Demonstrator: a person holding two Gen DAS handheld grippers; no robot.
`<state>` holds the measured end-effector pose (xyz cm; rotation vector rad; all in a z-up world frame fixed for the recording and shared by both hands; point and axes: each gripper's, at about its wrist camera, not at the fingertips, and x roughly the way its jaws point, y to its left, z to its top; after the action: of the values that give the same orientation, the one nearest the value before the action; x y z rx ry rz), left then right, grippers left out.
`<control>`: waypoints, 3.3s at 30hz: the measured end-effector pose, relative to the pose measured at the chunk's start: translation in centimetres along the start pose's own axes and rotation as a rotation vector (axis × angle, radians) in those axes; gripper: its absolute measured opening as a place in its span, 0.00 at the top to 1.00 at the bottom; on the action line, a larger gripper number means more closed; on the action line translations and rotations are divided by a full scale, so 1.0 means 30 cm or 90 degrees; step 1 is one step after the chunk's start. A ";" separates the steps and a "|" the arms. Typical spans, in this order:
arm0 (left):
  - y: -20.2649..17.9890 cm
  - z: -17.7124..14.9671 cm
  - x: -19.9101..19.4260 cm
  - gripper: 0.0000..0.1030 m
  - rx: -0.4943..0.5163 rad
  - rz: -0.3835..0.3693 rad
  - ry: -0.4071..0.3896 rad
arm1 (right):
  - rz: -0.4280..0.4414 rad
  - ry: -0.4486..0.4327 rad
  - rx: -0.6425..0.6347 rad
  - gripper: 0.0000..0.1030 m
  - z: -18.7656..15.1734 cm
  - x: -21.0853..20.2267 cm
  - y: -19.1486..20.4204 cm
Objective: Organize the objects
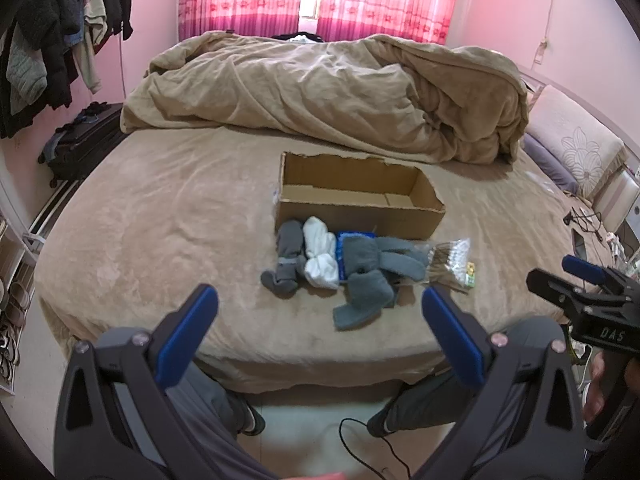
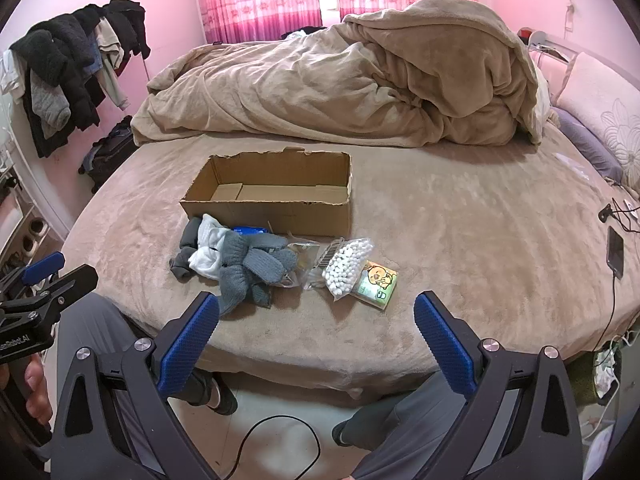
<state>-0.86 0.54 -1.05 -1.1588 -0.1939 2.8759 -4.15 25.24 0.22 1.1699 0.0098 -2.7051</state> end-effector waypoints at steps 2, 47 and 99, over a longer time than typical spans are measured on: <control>0.001 -0.001 0.000 0.01 0.000 0.001 0.000 | 0.000 0.000 0.000 0.03 -0.001 0.001 0.000; 0.083 0.015 0.279 0.01 -0.006 0.027 0.047 | 0.001 0.038 0.012 0.04 0.021 0.160 -0.062; 0.080 0.121 0.126 0.76 -0.028 -0.084 -0.008 | 0.067 -0.035 -0.028 0.63 0.106 0.069 -0.051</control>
<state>-6.08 -1.93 -1.37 -1.0897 -0.3228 2.7775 -8.10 26.11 0.80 1.0539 0.0013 -2.6302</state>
